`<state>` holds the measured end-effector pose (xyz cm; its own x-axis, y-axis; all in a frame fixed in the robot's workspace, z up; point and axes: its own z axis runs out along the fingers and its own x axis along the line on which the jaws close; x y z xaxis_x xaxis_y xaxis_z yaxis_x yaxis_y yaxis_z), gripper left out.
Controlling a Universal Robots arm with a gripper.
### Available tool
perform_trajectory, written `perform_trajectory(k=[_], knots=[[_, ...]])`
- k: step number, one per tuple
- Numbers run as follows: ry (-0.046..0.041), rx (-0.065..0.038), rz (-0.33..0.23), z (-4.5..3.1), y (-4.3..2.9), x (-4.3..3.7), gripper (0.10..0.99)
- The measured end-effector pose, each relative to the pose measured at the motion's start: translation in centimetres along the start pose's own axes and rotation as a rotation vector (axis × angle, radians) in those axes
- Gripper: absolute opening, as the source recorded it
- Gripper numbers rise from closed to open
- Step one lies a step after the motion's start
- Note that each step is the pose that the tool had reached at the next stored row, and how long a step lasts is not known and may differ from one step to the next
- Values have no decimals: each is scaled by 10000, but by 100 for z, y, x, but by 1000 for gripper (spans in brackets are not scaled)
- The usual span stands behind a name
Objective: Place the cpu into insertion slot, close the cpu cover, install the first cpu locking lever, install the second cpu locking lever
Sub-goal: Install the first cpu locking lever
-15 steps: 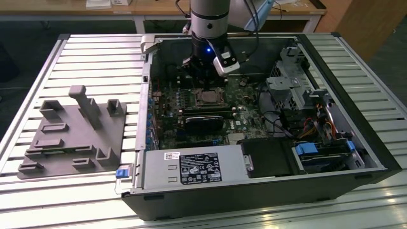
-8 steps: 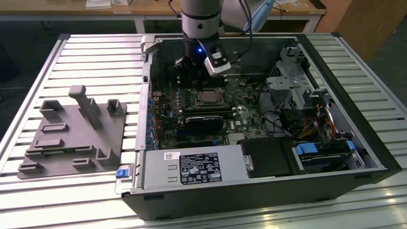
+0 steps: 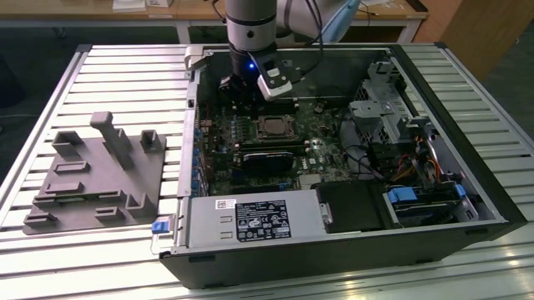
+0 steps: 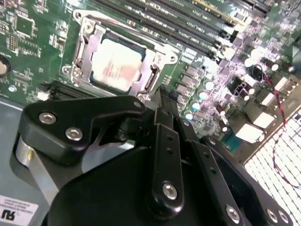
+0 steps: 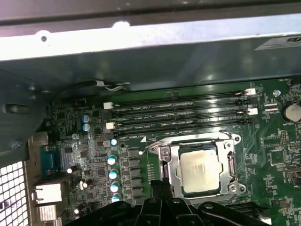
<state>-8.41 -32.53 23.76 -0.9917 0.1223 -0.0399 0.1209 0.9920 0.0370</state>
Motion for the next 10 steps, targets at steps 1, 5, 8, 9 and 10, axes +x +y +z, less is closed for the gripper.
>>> perform_trajectory(k=[1,5,8,9,10], knots=[[-23,-5,-1,-14,1,1,106],[-114,-16,-4,-88,3,-2,106],[-168,-22,-6,-137,5,-4,106],[-179,-24,-6,-143,5,-5,106],[-186,-26,-7,-143,5,-4,106]])
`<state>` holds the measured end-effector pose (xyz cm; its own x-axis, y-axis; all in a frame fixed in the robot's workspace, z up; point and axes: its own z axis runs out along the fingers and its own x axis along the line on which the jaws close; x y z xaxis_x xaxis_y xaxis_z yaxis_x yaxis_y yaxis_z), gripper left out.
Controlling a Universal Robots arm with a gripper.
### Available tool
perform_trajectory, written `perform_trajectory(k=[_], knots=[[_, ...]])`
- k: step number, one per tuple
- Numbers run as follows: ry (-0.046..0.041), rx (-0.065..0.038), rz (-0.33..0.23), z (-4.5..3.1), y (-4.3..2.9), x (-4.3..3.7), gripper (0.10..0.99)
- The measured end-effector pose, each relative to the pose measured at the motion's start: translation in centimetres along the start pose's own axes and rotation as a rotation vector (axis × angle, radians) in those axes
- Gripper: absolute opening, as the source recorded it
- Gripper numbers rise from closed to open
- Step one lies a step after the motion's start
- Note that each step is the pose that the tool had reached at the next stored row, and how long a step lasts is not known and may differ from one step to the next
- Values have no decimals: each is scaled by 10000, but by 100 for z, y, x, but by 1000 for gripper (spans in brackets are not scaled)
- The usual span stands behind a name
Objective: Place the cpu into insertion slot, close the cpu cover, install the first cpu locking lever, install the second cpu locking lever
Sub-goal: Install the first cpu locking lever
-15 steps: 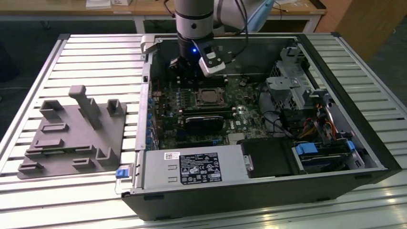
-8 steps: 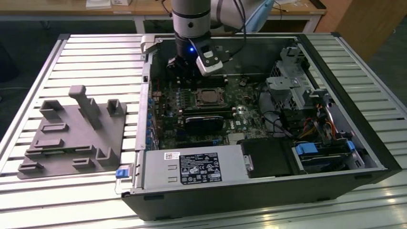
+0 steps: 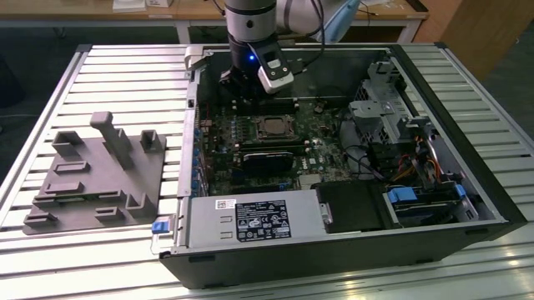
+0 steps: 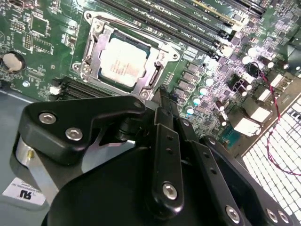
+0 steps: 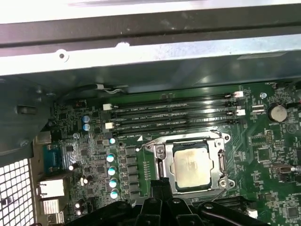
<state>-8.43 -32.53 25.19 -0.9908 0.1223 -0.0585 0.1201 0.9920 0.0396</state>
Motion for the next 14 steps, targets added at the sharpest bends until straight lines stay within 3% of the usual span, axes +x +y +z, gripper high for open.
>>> perform_trajectory(k=[10,12,14], knots=[[0,-35,3,-7,-20,163,106],[15,-159,9,-6,-23,177,106],[48,-434,28,-4,-25,184,106]])
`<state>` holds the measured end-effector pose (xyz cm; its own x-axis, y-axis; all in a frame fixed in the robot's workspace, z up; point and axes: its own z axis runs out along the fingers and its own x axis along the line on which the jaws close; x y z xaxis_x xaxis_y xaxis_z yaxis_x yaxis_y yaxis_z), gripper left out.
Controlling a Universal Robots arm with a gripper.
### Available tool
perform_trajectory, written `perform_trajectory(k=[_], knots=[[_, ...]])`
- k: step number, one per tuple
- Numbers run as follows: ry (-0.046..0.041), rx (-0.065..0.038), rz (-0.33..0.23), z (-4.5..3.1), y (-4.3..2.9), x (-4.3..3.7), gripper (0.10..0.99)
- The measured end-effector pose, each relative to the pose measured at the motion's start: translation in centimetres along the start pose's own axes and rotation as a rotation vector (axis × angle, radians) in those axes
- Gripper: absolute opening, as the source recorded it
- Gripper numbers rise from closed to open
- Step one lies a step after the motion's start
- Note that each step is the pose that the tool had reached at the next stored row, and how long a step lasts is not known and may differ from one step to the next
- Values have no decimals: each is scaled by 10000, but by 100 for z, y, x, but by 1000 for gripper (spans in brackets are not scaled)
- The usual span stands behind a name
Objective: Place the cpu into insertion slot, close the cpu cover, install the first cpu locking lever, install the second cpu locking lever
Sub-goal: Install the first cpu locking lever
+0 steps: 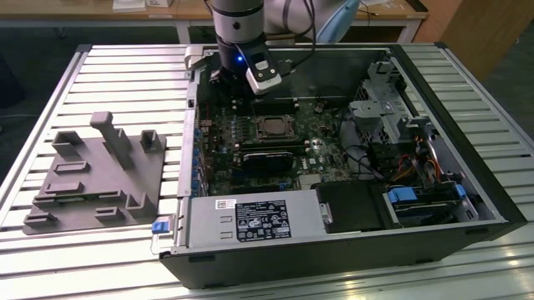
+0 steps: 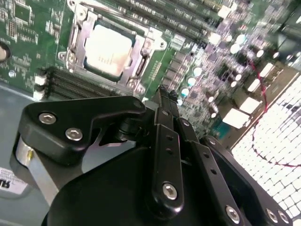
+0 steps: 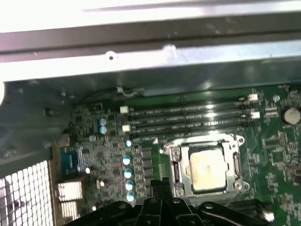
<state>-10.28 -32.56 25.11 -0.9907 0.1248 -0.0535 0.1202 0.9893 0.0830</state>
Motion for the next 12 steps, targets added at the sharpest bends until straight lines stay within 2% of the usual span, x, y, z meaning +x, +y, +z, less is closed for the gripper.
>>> perform_trajectory(k=[2,6,12], knots=[[32,-267,17,2,-4,11,106],[77,-634,37,12,-12,42,106],[174,-1432,86,15,-17,66,106]])
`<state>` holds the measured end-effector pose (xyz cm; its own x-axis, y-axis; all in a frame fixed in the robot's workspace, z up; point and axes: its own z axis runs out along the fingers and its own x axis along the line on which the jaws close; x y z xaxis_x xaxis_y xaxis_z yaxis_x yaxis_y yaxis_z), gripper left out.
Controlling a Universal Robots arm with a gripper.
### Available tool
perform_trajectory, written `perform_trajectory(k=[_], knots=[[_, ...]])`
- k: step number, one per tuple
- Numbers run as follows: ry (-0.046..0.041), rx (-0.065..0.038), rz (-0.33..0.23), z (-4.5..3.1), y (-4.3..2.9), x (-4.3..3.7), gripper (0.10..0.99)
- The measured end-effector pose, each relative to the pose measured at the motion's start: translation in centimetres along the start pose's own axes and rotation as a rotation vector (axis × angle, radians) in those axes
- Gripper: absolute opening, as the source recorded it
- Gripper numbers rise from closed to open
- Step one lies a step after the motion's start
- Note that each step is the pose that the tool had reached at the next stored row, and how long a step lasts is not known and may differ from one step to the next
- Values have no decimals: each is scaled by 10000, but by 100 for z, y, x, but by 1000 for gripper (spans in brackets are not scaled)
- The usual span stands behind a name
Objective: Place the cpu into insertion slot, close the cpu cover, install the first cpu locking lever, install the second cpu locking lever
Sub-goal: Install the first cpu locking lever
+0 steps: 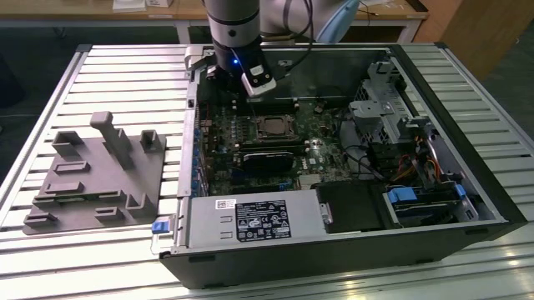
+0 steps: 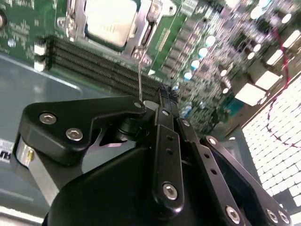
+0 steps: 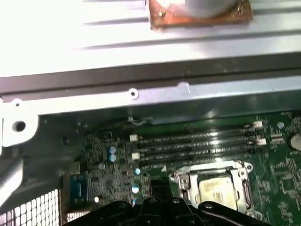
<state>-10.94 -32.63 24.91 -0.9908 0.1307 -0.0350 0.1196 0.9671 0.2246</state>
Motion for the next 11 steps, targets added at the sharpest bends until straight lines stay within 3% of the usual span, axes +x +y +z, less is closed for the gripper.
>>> perform_trajectory(k=[2,4,7,11], knots=[[36,-306,19,1,-1,3,106],[56,-473,29,2,-2,3,106],[59,-493,30,4,1,-14,106],[60,-492,31,12,11,-107,106]])
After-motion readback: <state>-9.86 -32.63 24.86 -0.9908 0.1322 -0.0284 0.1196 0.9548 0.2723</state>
